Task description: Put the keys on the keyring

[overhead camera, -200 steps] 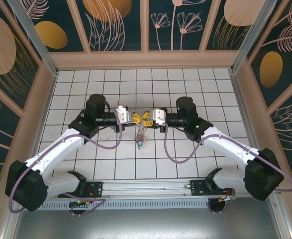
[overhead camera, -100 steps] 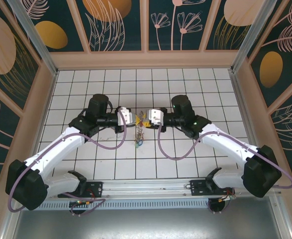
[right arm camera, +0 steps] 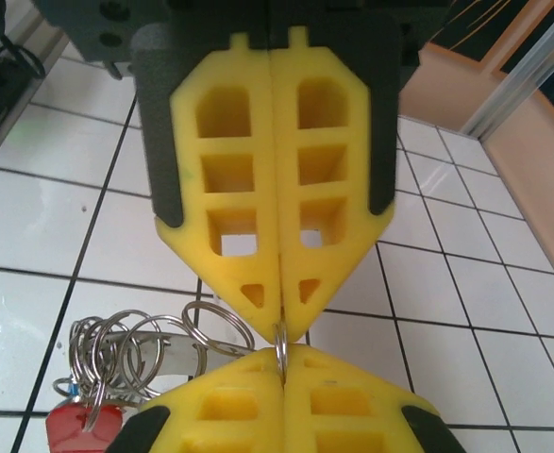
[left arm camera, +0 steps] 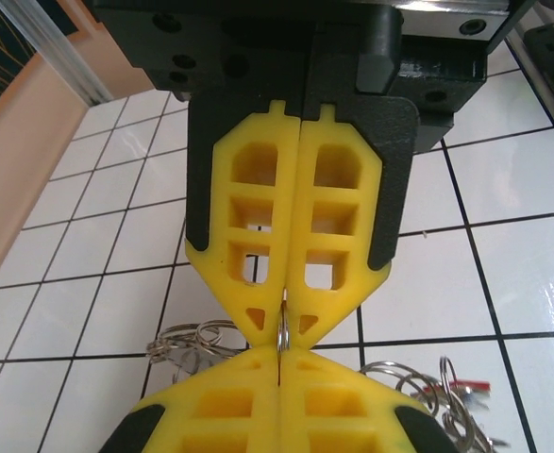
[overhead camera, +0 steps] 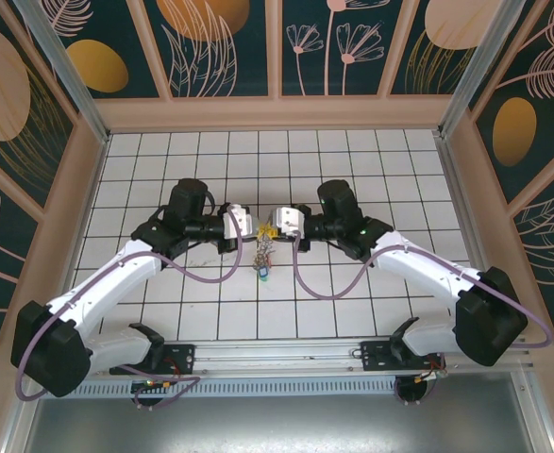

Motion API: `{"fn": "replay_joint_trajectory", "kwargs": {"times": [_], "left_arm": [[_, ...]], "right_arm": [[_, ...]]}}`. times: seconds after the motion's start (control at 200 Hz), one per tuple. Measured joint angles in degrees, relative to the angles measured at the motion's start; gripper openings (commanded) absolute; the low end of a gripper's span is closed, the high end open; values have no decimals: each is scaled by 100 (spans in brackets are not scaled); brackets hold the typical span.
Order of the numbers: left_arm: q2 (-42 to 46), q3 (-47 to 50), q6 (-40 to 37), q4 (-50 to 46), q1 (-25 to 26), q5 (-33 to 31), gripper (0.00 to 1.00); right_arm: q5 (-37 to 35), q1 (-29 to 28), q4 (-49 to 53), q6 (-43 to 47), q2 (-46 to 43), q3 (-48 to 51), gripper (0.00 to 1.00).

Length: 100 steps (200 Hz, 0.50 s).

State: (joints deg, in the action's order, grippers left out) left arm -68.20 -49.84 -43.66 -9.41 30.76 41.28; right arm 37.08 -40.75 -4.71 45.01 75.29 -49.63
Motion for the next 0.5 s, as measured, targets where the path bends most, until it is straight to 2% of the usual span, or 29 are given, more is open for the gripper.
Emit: {"fn": "replay_joint_trajectory", "kwargs": {"times": [0.2,0.5], "left_arm": [[293,254,39,236,13,24,18],[188,286,63,389,17,28,23]], "right_arm": [[299,131,-699,-531,-251,474,0],[448,144,-804,-643,-293,481,0]]}}
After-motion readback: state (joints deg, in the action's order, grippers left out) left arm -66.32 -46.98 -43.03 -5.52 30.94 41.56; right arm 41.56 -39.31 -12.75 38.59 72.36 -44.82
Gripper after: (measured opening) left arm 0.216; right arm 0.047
